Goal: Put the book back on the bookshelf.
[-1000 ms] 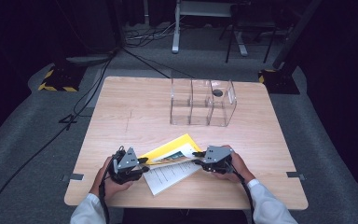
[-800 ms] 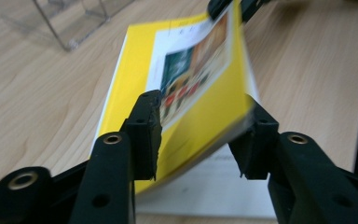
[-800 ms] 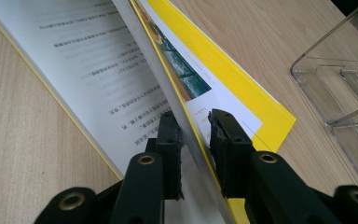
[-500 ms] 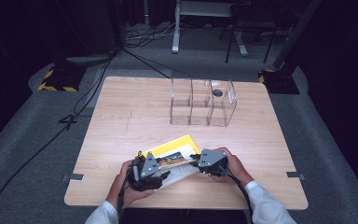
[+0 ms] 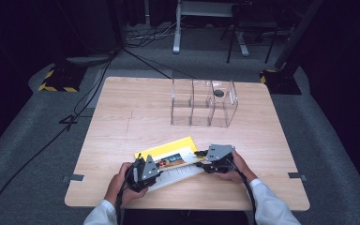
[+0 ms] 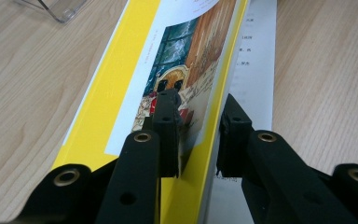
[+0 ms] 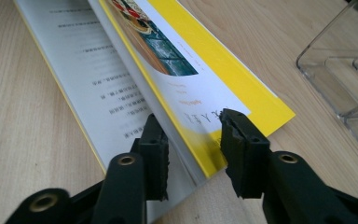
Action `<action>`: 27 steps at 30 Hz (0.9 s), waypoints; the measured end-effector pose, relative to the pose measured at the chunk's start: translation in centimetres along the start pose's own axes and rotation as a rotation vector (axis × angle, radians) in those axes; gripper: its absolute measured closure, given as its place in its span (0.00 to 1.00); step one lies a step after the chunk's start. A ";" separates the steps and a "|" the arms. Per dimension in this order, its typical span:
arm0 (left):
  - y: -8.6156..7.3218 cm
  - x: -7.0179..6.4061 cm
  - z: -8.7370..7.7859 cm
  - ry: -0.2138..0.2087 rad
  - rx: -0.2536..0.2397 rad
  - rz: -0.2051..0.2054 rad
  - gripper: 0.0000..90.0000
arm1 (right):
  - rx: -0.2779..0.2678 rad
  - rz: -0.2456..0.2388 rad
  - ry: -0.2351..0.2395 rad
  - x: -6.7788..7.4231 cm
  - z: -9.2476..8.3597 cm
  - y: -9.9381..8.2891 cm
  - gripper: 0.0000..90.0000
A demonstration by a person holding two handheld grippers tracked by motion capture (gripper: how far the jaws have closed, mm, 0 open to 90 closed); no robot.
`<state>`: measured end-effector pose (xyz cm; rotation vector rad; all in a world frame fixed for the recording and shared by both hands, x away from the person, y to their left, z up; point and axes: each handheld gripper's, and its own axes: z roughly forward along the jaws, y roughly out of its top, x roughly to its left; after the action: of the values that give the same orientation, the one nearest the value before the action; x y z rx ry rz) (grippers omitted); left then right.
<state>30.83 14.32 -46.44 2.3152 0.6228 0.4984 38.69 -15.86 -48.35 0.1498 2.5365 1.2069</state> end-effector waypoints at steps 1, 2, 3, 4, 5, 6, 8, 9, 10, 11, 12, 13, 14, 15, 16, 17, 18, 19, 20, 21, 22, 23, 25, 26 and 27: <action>0.0 0.0 0.0 0.000 0.000 0.000 0.81 | 0.000 0.000 0.000 0.0 0.0 0.0 0.72; -0.2 0.4 -0.1 -0.004 -0.004 -0.017 0.81 | -0.014 -0.011 0.003 0.0 0.0 -0.2 0.73; -0.4 0.8 -0.1 -0.003 -0.010 -0.041 0.79 | -0.019 -0.028 0.007 0.1 0.1 -0.2 0.77; -0.5 1.1 -0.2 0.007 -0.011 -0.051 0.77 | -0.014 -0.057 -0.001 0.4 0.2 -0.1 0.80; -0.5 1.4 -0.3 0.024 -0.009 -0.060 0.75 | -0.013 -0.088 -0.020 0.8 0.2 0.2 0.83; -0.5 1.7 -0.4 0.040 -0.004 -0.065 0.73 | -0.008 -0.116 -0.035 1.2 0.2 0.5 0.85; -0.6 2.1 -0.5 0.059 -0.002 -0.086 0.67 | 0.003 -0.158 -0.033 1.7 0.3 1.0 0.88; -0.7 2.1 -0.5 0.061 0.003 -0.094 0.65 | 0.009 -0.165 -0.035 1.9 0.4 1.2 0.89; -0.6 2.1 -0.6 0.068 0.008 -0.083 0.64 | 0.014 -0.170 -0.038 2.1 0.4 1.3 0.89; -0.6 1.9 -0.6 0.085 0.012 -0.073 0.63 | 0.018 -0.172 -0.042 2.1 0.4 1.4 0.89; -0.4 1.7 -0.7 0.103 0.015 -0.072 0.60 | 0.020 -0.174 -0.043 2.2 0.4 1.5 0.89; -0.2 1.6 -0.9 0.096 0.001 -0.079 0.55 | 0.022 -0.172 -0.045 2.2 0.3 1.6 0.89; 0.1 1.4 -1.2 0.089 -0.017 -0.082 0.52 | 0.029 -0.175 -0.045 2.3 0.3 1.7 0.89; 0.3 1.1 -1.5 0.103 -0.018 -0.082 0.49 | 0.035 -0.182 -0.049 2.5 0.3 1.8 0.90; 0.7 0.8 -1.5 0.113 -0.019 -0.077 0.45 | 0.041 -0.186 -0.049 2.6 0.3 1.9 0.90; 1.0 0.5 -1.6 0.112 -0.021 -0.069 0.41 | 0.046 -0.188 -0.053 2.7 0.3 2.1 0.90; 1.6 -0.1 -1.5 0.110 -0.024 -0.059 0.40 | 0.049 -0.188 -0.055 2.7 0.3 2.2 0.90; 2.0 -0.5 -1.4 0.104 -0.018 -0.047 0.40 | 0.054 -0.186 -0.058 2.8 0.2 2.3 0.90; 2.0 -0.5 -1.4 0.104 -0.018 -0.047 0.38 | 0.054 -0.188 -0.057 2.8 0.2 2.4 0.90; 2.9 -1.5 -0.7 0.120 0.006 -0.028 0.38 | 0.052 -0.185 -0.057 2.8 0.2 2.5 0.90; 3.3 -1.9 -0.2 0.127 0.020 -0.015 0.37 | 0.053 -0.184 -0.060 2.8 0.1 2.5 0.90; 3.3 -1.9 -0.2 0.127 0.020 -0.015 0.37 | 0.053 -0.184 -0.060 2.8 0.1 2.5 0.90; 3.9 -2.1 0.8 0.133 0.051 -0.014 0.37 | 0.053 -0.186 -0.065 2.8 0.1 2.6 0.90; 4.1 -2.4 1.5 0.139 0.078 -0.002 0.41 | 0.050 -0.181 -0.067 2.8 0.0 2.8 0.90; 4.2 -2.5 1.8 0.155 0.095 0.007 0.43 | 0.052 -0.179 -0.069 2.9 0.0 2.8 0.90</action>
<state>30.91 9.23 -45.22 2.3841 0.7258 0.6701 35.86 -13.44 -46.86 -0.0232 2.4626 1.0499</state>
